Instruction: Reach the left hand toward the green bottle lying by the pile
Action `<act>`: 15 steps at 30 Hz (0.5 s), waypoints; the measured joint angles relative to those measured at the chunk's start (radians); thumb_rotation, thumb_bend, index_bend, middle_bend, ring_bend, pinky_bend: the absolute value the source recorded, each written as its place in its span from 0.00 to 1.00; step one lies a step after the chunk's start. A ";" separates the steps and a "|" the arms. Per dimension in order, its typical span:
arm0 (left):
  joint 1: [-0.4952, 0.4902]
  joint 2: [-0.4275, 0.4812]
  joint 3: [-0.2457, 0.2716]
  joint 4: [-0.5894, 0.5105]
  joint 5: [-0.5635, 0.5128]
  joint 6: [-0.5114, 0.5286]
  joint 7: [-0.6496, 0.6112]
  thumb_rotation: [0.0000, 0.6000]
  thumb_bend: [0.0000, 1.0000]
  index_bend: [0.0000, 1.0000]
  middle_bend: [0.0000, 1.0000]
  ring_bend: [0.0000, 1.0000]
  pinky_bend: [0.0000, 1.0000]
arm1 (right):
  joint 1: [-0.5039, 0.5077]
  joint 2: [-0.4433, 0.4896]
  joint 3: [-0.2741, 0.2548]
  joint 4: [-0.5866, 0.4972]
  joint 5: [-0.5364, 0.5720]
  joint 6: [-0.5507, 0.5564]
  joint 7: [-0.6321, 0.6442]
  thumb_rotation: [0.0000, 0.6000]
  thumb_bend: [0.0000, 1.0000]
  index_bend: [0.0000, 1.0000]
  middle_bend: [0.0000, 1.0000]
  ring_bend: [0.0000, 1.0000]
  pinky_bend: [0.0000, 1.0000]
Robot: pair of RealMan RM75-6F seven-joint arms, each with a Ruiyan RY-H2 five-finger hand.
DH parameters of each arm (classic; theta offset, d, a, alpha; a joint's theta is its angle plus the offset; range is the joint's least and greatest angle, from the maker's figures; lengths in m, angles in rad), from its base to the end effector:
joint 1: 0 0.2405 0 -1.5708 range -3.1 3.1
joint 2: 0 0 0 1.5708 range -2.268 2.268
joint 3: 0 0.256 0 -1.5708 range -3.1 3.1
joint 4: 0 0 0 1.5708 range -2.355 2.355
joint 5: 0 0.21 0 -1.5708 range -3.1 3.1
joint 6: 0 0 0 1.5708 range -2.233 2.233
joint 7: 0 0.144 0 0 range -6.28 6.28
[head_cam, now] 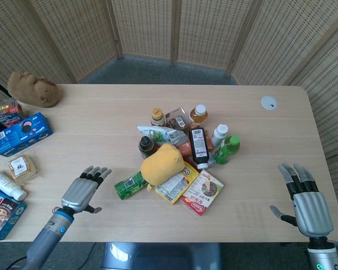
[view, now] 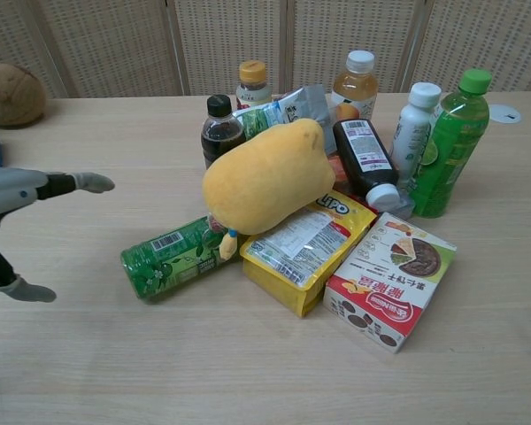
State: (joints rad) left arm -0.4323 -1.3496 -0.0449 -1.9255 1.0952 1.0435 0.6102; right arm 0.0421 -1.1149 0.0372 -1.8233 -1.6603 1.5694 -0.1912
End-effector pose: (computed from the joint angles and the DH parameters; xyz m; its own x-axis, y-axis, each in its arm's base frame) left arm -0.1912 0.2240 0.0143 0.4571 0.4428 0.7714 0.8883 -0.2709 -0.3709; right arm -0.2507 -0.1615 0.1497 0.3807 0.0688 0.9221 -0.9132 -0.1288 0.3866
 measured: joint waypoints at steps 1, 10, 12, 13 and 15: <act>-0.007 -0.018 -0.003 0.002 -0.013 0.003 0.011 1.00 0.00 0.00 0.00 0.00 0.00 | 0.000 0.000 0.000 0.000 0.001 -0.001 0.000 1.00 0.00 0.00 0.00 0.00 0.00; -0.072 -0.174 -0.023 0.071 -0.128 0.037 0.102 1.00 0.00 0.00 0.00 0.00 0.00 | 0.001 0.000 -0.001 0.000 0.001 -0.004 0.002 1.00 0.00 0.00 0.00 0.00 0.00; -0.085 -0.199 -0.027 0.090 -0.152 0.042 0.113 1.00 0.00 0.00 0.00 0.00 0.00 | 0.002 0.001 -0.001 0.001 0.004 -0.005 0.004 1.00 0.00 0.00 0.00 0.00 0.00; -0.094 -0.214 -0.030 0.103 -0.165 0.044 0.119 1.00 0.00 0.00 0.00 0.00 0.00 | 0.002 0.001 0.000 0.002 0.005 -0.006 0.004 1.00 0.00 0.00 0.00 0.00 0.00; -0.105 -0.233 -0.034 0.117 -0.183 0.048 0.127 1.00 0.00 0.00 0.00 0.00 0.00 | 0.003 0.002 -0.001 0.003 0.006 -0.009 0.006 1.00 0.00 0.00 0.00 0.00 0.00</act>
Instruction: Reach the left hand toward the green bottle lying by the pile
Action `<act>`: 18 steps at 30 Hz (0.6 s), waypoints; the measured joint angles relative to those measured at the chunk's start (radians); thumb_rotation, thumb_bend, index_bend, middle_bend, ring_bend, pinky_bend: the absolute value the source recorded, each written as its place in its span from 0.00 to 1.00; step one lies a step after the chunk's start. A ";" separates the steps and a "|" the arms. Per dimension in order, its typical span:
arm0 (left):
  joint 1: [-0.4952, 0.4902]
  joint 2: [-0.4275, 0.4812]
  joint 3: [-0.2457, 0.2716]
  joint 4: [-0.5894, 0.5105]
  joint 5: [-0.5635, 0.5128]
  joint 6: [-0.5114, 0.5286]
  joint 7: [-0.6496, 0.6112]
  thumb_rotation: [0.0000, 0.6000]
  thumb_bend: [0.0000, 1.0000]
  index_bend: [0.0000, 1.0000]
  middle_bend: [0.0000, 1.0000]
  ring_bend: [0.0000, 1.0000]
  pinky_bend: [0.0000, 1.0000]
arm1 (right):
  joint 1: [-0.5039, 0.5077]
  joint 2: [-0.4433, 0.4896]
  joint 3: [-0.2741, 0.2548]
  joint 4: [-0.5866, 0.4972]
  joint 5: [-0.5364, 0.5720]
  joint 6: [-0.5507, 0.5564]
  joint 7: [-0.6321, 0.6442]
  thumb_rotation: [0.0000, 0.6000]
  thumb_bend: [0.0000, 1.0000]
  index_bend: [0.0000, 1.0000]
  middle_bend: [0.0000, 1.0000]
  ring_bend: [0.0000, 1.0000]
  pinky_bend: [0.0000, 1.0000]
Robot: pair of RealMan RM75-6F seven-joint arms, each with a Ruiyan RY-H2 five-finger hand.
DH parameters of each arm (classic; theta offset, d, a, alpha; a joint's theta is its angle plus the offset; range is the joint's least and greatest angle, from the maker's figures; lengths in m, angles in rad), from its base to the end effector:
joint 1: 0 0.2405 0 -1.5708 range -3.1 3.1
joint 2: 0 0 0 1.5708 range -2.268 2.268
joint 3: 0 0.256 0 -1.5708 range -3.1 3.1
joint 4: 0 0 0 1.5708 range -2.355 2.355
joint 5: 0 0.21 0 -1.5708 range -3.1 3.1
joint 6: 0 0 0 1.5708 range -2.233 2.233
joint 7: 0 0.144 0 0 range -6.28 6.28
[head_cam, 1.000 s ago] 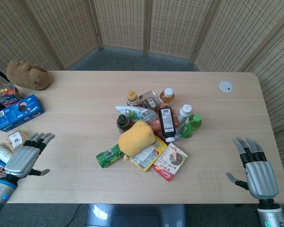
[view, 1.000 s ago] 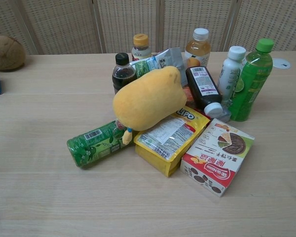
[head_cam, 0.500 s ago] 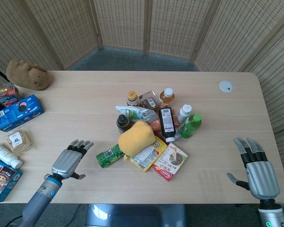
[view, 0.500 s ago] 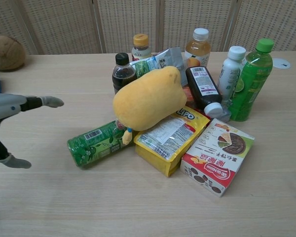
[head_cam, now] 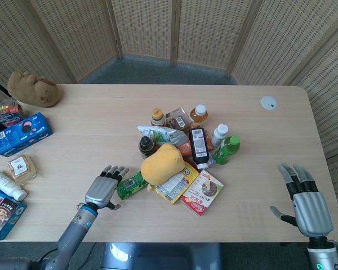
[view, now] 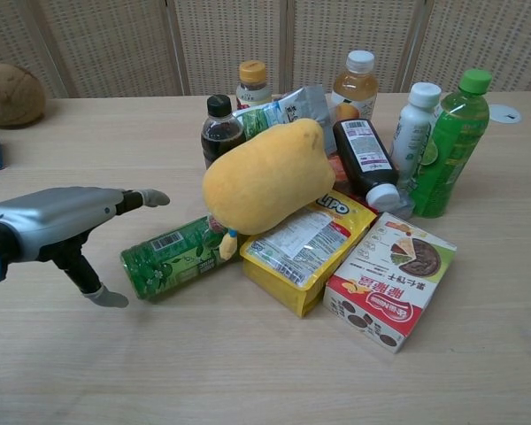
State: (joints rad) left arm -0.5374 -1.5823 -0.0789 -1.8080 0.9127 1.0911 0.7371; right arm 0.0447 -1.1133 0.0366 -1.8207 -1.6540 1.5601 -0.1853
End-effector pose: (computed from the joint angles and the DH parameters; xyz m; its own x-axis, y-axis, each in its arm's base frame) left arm -0.1634 0.2410 -0.0408 0.4483 0.4581 0.7676 0.8935 -0.2553 -0.3695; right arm -0.2522 -0.1622 0.1489 0.3805 0.0584 0.9229 -0.9142 -0.1269 0.3849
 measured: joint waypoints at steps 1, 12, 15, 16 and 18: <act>-0.007 -0.011 -0.002 0.009 -0.010 0.002 0.005 1.00 0.00 0.00 0.00 0.00 0.00 | 0.001 0.000 -0.001 0.001 0.000 -0.001 0.000 1.00 0.00 0.00 0.00 0.00 0.00; -0.056 -0.104 -0.012 0.095 -0.067 0.028 0.044 1.00 0.00 0.00 0.00 0.00 0.00 | 0.001 0.002 -0.003 0.000 -0.002 -0.002 0.002 1.00 0.00 0.00 0.00 0.00 0.00; -0.066 -0.126 -0.011 0.126 -0.075 0.030 0.049 1.00 0.00 0.00 0.00 0.00 0.00 | 0.001 0.002 -0.004 0.001 -0.003 -0.004 0.003 1.00 0.00 0.00 0.00 0.00 0.00; -0.069 -0.136 -0.010 0.141 -0.076 0.030 0.048 1.00 0.00 0.00 0.00 0.00 0.00 | 0.002 0.002 -0.004 0.001 -0.003 -0.005 0.004 1.00 0.00 0.00 0.00 0.00 0.00; -0.072 -0.153 -0.008 0.164 -0.073 0.032 0.046 1.00 0.00 0.03 0.00 0.00 0.00 | 0.002 0.002 -0.004 0.001 -0.003 -0.004 0.004 1.00 0.00 0.00 0.00 0.00 0.00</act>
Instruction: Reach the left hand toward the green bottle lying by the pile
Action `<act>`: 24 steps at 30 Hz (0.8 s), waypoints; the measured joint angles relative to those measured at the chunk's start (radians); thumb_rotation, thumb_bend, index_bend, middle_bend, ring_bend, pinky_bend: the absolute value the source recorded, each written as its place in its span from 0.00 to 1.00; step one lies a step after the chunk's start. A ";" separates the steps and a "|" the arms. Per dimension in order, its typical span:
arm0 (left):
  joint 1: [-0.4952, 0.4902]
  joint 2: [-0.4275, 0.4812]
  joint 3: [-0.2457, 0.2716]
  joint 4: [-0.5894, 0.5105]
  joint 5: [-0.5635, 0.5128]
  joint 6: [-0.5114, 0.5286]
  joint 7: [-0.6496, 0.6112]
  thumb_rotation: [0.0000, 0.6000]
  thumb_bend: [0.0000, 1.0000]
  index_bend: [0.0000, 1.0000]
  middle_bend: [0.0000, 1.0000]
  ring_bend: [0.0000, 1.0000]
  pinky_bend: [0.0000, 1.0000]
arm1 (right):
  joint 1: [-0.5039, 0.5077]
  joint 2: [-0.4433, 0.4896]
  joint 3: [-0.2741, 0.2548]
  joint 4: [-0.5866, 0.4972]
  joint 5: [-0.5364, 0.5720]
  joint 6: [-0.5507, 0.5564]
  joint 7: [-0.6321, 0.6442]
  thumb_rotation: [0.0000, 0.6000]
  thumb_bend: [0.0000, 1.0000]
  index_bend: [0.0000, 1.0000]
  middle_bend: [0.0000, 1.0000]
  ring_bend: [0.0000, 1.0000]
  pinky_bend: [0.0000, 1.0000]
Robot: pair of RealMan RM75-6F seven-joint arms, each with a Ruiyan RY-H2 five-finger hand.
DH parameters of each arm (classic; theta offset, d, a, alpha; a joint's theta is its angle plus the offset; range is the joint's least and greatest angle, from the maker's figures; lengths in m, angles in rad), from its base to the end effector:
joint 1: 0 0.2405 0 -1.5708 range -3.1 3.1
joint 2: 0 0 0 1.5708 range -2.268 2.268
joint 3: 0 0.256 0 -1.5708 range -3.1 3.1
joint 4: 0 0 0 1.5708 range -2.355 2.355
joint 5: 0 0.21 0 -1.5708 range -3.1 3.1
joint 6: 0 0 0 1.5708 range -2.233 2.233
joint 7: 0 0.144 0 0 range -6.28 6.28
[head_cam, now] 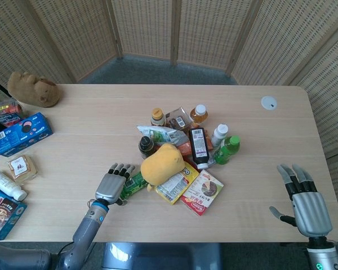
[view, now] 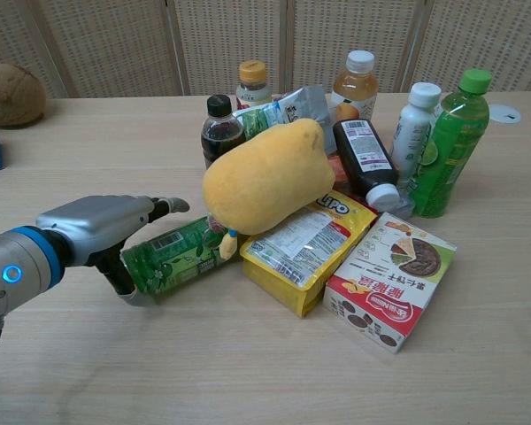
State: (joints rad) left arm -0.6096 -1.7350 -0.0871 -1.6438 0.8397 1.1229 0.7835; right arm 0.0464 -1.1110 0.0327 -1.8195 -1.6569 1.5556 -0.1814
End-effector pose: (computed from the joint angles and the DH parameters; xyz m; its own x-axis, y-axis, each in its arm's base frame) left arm -0.1560 0.2558 -0.0771 0.4908 0.4373 0.7536 0.8713 -0.2485 -0.4232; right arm -0.2524 -0.1619 0.1483 0.3809 0.0510 0.9232 -0.9137 -0.1320 0.3843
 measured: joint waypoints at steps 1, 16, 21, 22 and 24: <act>-0.002 -0.013 0.002 0.017 0.005 0.004 -0.002 1.00 0.00 0.06 0.00 0.00 0.00 | 0.000 0.000 0.000 0.000 0.000 0.000 0.001 1.00 0.00 0.00 0.00 0.00 0.00; 0.015 -0.162 0.028 0.227 0.173 0.102 -0.042 1.00 0.00 0.79 0.75 0.72 0.75 | 0.000 0.008 0.000 -0.002 0.002 0.000 0.015 1.00 0.00 0.00 0.00 0.00 0.00; 0.025 -0.136 0.019 0.197 0.227 0.135 -0.070 1.00 0.00 0.85 0.81 0.78 0.80 | 0.000 0.008 -0.002 -0.001 0.001 -0.001 0.015 1.00 0.00 0.00 0.00 0.00 0.00; 0.027 -0.121 0.014 0.176 0.236 0.143 -0.073 1.00 0.00 0.84 0.81 0.78 0.80 | 0.000 0.007 -0.003 -0.001 0.001 -0.003 0.015 1.00 0.00 0.00 0.00 0.00 0.00; 0.030 -0.093 0.006 0.134 0.248 0.155 -0.076 1.00 0.00 0.84 0.81 0.78 0.80 | 0.001 0.006 -0.004 -0.001 0.000 -0.004 0.012 1.00 0.00 0.00 0.00 0.00 0.00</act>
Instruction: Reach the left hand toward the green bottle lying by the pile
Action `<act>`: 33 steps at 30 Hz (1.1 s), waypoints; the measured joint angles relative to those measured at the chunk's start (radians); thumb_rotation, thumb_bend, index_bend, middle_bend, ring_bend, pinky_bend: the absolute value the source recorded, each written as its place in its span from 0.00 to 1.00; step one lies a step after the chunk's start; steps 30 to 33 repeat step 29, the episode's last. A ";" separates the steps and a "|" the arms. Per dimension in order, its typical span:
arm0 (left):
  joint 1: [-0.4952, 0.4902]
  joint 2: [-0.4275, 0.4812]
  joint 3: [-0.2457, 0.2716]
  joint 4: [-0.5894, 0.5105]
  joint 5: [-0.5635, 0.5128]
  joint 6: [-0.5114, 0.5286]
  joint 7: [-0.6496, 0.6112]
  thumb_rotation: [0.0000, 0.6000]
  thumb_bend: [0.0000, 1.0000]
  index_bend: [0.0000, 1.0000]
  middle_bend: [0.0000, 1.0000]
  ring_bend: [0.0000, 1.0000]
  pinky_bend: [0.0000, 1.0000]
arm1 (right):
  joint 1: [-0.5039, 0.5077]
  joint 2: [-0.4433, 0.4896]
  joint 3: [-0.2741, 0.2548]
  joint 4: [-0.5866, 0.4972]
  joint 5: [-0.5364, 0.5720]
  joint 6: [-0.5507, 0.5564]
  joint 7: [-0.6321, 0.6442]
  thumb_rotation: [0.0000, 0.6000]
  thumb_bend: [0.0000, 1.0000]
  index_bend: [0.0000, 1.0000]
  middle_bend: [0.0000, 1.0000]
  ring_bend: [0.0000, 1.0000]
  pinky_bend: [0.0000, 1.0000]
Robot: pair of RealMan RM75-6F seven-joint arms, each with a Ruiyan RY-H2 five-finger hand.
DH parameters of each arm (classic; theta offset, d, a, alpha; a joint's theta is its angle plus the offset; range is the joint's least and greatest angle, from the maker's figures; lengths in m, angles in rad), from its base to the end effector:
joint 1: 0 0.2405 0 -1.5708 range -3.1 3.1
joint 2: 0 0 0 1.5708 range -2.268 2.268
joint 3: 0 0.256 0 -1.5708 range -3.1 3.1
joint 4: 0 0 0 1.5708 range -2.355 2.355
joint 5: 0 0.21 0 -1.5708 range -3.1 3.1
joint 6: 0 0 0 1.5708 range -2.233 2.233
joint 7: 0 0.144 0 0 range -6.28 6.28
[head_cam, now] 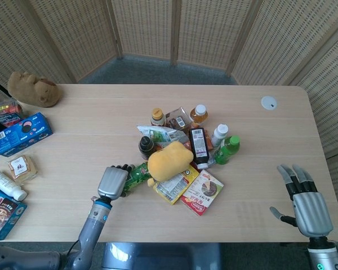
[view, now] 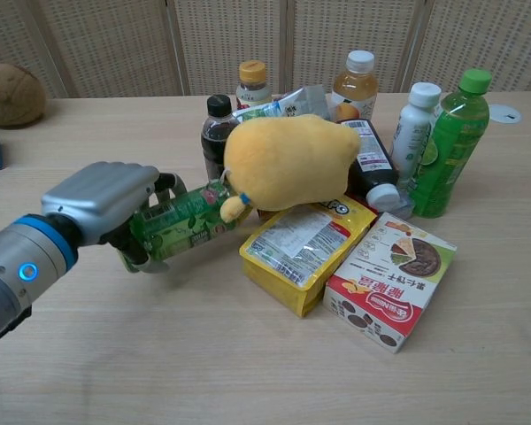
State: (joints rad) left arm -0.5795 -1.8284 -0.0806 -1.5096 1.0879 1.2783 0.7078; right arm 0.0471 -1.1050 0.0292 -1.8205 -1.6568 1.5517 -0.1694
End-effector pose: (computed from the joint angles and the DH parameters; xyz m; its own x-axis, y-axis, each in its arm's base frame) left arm -0.1433 0.2630 -0.0736 0.5022 0.1950 0.8425 0.8530 -0.2715 -0.4456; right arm -0.2530 -0.1614 0.1488 0.3752 0.0426 0.9260 -0.9164 -0.1334 0.3775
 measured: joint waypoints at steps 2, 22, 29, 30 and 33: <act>0.003 0.040 -0.011 -0.062 0.012 0.015 0.001 1.00 0.00 0.84 0.80 0.78 0.80 | 0.000 -0.002 -0.001 -0.001 -0.001 -0.002 -0.002 1.00 0.00 0.00 0.00 0.00 0.00; 0.014 0.490 -0.179 -0.611 0.064 0.137 0.099 1.00 0.00 0.83 0.80 0.78 0.80 | 0.003 -0.019 -0.011 -0.003 -0.009 -0.014 -0.028 1.00 0.00 0.00 0.00 0.00 0.00; 0.003 0.508 -0.191 -0.634 0.058 0.151 0.114 1.00 0.00 0.82 0.80 0.78 0.80 | 0.003 -0.020 -0.012 -0.002 -0.009 -0.015 -0.028 1.00 0.00 0.00 0.00 0.00 0.00; 0.003 0.508 -0.191 -0.634 0.058 0.151 0.114 1.00 0.00 0.82 0.80 0.78 0.80 | 0.003 -0.020 -0.012 -0.002 -0.009 -0.015 -0.028 1.00 0.00 0.00 0.00 0.00 0.00; 0.003 0.508 -0.191 -0.634 0.058 0.151 0.114 1.00 0.00 0.82 0.80 0.78 0.80 | 0.003 -0.020 -0.012 -0.002 -0.009 -0.015 -0.028 1.00 0.00 0.00 0.00 0.00 0.00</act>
